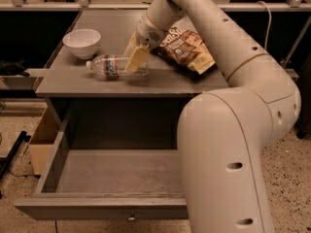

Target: Place water bottle into top drawer

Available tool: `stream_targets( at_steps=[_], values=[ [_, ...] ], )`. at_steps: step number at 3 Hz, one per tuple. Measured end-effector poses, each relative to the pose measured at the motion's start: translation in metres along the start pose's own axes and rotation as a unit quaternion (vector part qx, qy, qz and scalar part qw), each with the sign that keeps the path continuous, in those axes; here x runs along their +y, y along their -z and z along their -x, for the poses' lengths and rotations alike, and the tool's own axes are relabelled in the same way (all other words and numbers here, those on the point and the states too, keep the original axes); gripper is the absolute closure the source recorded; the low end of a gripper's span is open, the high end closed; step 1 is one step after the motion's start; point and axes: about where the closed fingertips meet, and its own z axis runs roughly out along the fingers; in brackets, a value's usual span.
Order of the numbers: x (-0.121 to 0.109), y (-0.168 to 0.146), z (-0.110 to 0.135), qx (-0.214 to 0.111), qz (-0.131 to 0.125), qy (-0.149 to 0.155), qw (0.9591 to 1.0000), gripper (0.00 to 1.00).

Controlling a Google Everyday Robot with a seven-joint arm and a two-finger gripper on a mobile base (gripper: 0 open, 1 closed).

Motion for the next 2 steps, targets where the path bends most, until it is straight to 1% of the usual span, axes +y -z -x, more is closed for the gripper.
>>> stream_targets(
  at_steps=[1,2],
  values=[
    [-0.0001,-0.0001,0.0000,0.000,0.000,0.000,1.0000,1.00],
    [0.0010,0.0016,-0.0019,0.000,-0.002,-0.002,1.0000,1.00]
  ],
)
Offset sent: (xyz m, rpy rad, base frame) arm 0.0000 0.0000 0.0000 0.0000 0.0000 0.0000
